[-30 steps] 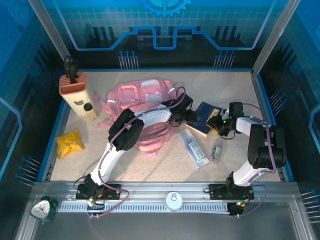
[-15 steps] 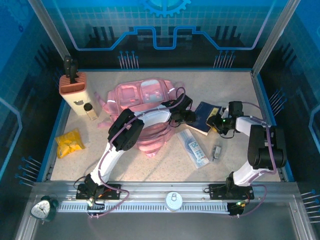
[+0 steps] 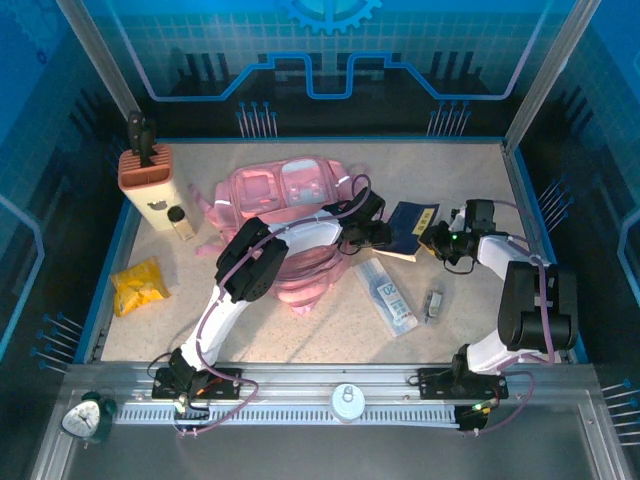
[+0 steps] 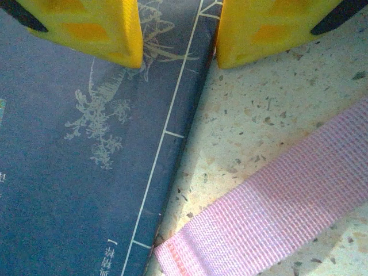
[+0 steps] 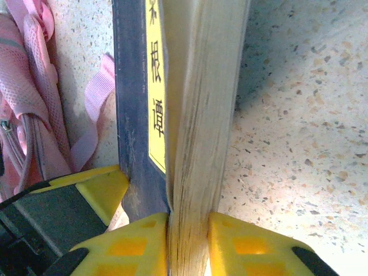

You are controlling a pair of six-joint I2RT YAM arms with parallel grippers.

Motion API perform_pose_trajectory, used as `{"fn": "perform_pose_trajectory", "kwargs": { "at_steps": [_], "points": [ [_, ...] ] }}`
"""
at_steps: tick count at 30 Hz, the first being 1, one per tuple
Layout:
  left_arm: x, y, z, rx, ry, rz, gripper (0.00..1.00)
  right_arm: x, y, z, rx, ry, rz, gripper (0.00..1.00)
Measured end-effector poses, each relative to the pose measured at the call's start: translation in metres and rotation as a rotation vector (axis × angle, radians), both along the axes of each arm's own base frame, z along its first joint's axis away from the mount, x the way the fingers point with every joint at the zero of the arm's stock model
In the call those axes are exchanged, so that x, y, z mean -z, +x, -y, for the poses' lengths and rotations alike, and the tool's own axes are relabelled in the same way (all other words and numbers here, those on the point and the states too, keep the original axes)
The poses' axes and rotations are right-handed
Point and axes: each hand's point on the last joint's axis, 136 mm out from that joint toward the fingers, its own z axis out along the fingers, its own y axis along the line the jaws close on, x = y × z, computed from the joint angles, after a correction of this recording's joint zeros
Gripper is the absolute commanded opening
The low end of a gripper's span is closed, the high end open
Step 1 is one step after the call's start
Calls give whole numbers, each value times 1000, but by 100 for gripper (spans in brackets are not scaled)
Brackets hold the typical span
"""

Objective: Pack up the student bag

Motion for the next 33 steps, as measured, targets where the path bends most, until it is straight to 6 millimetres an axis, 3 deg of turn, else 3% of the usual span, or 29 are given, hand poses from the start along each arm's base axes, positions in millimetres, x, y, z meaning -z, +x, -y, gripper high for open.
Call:
{"fn": "perform_pose_trajectory", "kwargs": {
  "at_steps": [7,16,19,27,30,33],
  "points": [
    [0,0,0,6,3,4,42,-1,-2,1,13,35,5,14],
    [-10,0,-1,15,11,4,53,-21,-2,-3,8,80,58,4],
    [-30,0,-6,8,-2,18,58,-28,-2,-2,8,79,77,2],
    [-124,-8,-48,-81,-161,122,72,-60,-13,-10,-48,86,154,0],
    [-136,-15,-69,-144,-236,114,77,-70,-19,-18,-83,103,161,0],
    [-129,-19,-87,-204,-287,72,79,-83,-24,-30,-127,124,181,0]
  ]
}}
